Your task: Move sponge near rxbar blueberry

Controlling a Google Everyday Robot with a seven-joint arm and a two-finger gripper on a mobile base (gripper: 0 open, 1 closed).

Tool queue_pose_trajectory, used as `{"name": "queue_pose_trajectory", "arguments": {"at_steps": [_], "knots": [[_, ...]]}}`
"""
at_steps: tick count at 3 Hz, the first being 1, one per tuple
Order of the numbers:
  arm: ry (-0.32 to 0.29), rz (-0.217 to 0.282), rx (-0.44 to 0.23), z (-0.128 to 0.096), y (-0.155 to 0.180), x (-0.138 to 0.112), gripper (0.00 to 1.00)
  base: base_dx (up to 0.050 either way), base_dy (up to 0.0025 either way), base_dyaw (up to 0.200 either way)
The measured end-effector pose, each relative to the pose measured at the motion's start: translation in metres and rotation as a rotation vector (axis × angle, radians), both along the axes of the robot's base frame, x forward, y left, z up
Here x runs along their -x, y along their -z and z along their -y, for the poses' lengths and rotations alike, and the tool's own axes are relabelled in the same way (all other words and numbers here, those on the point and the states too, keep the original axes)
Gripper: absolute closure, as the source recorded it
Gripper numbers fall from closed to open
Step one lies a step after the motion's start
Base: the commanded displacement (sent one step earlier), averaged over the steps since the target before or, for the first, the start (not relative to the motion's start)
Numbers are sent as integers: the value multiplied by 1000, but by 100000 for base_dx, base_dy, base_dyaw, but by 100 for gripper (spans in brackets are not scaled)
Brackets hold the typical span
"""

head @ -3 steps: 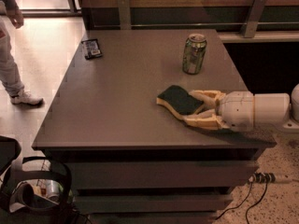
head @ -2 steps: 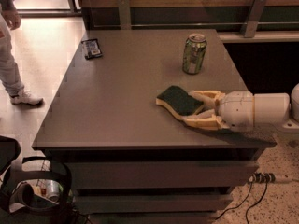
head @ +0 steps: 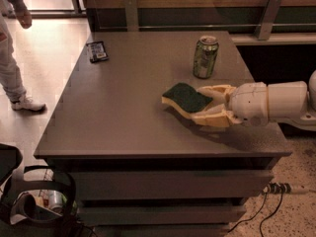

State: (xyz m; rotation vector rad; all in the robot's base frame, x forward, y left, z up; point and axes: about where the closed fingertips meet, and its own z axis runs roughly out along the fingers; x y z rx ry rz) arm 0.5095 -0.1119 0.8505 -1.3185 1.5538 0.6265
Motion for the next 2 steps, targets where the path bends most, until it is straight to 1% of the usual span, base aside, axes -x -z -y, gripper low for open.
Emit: {"name": "queue_pose_trajectory", "arguments": {"at_steps": [1, 2], "knots": [[15, -22, 14, -27, -31, -14, 100, 0, 0, 0], [59, 9, 15, -61, -57, -29, 100, 0, 0, 0]]}}
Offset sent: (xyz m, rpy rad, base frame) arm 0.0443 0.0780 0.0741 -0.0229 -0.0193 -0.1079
